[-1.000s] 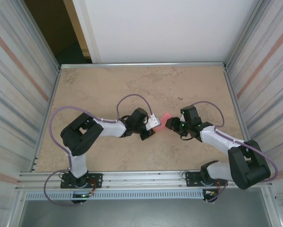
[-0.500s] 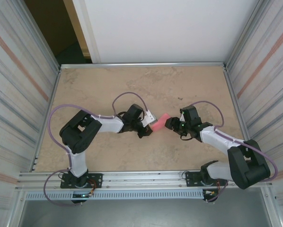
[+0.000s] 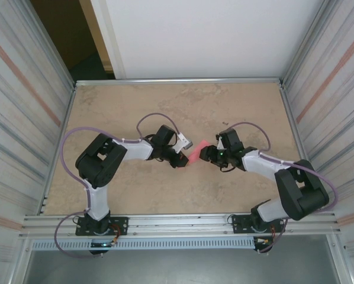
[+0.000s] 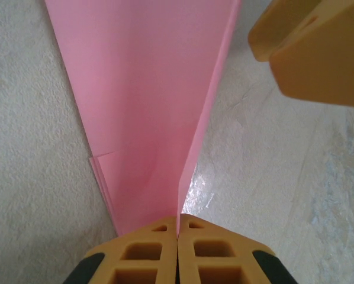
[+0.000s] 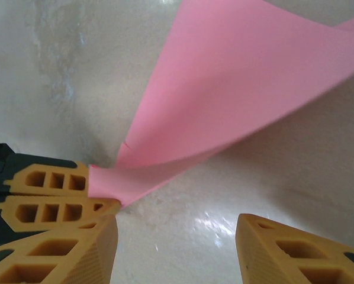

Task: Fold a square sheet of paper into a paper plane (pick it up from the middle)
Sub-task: Fold the wing for the fifth time at the center of the table.

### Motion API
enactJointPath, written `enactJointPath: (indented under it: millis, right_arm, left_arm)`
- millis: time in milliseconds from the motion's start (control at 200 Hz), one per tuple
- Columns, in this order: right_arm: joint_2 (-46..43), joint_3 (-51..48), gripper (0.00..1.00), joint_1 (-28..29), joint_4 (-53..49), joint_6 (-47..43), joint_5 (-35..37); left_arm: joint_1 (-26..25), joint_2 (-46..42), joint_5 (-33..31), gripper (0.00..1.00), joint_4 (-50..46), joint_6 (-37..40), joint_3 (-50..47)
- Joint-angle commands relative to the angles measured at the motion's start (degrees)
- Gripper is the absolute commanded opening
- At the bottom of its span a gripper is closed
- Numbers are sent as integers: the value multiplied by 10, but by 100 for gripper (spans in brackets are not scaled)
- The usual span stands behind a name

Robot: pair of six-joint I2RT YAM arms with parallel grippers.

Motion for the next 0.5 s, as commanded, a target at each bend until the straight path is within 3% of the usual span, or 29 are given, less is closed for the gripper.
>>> enactJointPath:
  millis: [0,496]
  right_arm:
    - [32,29,53,5,-9,-18,-14]
    - [107,79,51,11,-37,8,14]
  left_arm:
    - [2,18,12,9,-40,-18,20]
    - [19,38,27,9,-54,-90,34]
